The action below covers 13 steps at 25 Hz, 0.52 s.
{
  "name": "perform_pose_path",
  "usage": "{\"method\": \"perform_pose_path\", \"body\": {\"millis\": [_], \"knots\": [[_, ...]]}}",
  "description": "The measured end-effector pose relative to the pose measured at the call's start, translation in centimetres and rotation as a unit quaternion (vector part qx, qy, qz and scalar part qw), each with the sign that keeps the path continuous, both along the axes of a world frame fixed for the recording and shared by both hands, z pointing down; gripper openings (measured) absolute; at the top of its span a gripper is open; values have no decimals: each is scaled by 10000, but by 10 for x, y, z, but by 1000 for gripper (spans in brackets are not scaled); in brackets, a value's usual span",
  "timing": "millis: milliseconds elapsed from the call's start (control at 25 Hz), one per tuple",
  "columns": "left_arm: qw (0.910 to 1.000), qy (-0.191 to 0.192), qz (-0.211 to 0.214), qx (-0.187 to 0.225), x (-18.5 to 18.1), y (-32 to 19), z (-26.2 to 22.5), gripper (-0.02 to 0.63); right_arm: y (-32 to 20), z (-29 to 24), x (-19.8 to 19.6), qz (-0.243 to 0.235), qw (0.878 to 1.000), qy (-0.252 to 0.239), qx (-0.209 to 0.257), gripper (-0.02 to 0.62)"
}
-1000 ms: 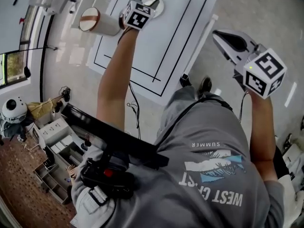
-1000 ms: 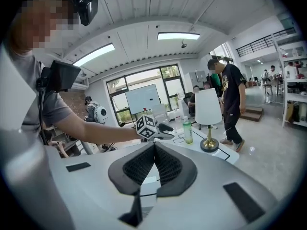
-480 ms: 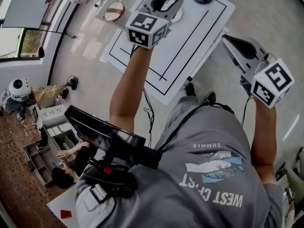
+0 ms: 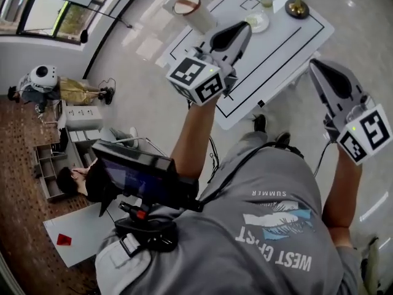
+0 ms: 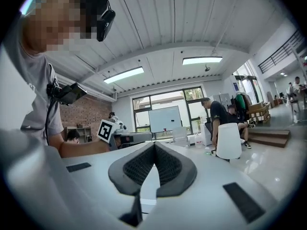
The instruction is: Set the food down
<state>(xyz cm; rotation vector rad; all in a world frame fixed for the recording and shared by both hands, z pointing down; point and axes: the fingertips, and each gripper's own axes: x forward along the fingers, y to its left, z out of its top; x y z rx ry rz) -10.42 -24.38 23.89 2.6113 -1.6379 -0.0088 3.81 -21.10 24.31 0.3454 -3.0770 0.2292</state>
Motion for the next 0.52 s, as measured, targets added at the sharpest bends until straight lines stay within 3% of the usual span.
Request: {"method": "perform_pose_path", "body": {"millis": [240, 520], "knots": [[9990, -101, -390, -191, -15, 40, 8, 28, 12, -5, -19, -316, 9994, -139, -18, 6], [9984, -41, -536, -154, -41, 85, 12, 28, 48, 4, -48, -535, 9985, -47, -50, 6]]}}
